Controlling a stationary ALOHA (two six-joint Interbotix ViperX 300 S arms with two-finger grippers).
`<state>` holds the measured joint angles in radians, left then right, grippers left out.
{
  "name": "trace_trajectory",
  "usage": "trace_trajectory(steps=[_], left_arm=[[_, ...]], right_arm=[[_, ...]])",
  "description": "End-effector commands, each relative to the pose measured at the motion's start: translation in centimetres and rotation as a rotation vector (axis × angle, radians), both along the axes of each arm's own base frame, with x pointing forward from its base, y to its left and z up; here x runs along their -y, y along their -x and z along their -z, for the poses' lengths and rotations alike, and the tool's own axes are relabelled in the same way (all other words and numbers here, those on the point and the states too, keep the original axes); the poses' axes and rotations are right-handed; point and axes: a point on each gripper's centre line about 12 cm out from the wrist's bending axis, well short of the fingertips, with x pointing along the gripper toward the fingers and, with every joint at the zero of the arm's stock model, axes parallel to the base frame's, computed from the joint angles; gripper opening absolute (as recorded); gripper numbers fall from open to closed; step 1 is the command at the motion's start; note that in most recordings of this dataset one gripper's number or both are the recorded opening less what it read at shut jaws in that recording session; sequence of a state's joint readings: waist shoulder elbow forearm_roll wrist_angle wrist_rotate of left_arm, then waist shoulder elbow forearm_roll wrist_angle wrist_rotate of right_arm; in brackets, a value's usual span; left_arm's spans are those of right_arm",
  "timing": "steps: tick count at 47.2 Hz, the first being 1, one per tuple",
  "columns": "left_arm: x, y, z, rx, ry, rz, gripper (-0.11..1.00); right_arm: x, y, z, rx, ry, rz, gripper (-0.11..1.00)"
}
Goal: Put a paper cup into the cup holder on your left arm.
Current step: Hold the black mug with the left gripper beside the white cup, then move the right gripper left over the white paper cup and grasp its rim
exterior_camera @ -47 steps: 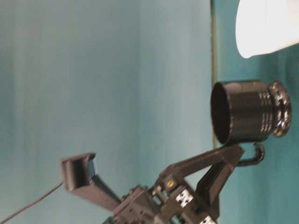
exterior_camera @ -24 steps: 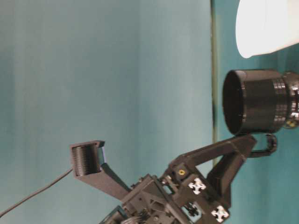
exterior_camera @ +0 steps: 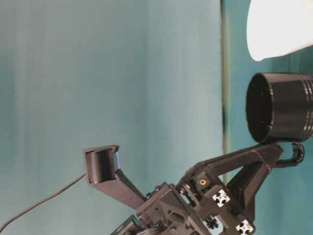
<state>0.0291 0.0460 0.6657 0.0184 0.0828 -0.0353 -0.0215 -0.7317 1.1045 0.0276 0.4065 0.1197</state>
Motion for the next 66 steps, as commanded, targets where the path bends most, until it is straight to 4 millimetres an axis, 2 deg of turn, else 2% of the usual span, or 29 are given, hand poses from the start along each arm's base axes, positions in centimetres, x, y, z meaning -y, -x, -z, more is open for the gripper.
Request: trace_trajectory(steps=[1, 28, 66], left_arm=[[-0.1, -0.4, -0.5, 0.02, -0.004, 0.002, 0.3], [-0.3, -0.9, -0.2, 0.021, -0.004, -0.003, 0.3], [-0.7, -0.6, 0.3, -0.015, 0.003, -0.021, 0.3]], right_arm=[[0.1, -0.5, -1.0, 0.029, -0.003, 0.006, -0.06], [0.1, -0.5, -1.0, 0.029, -0.003, 0.006, -0.06], [0.1, -0.5, -0.9, 0.028, -0.003, 0.006, -0.06]])
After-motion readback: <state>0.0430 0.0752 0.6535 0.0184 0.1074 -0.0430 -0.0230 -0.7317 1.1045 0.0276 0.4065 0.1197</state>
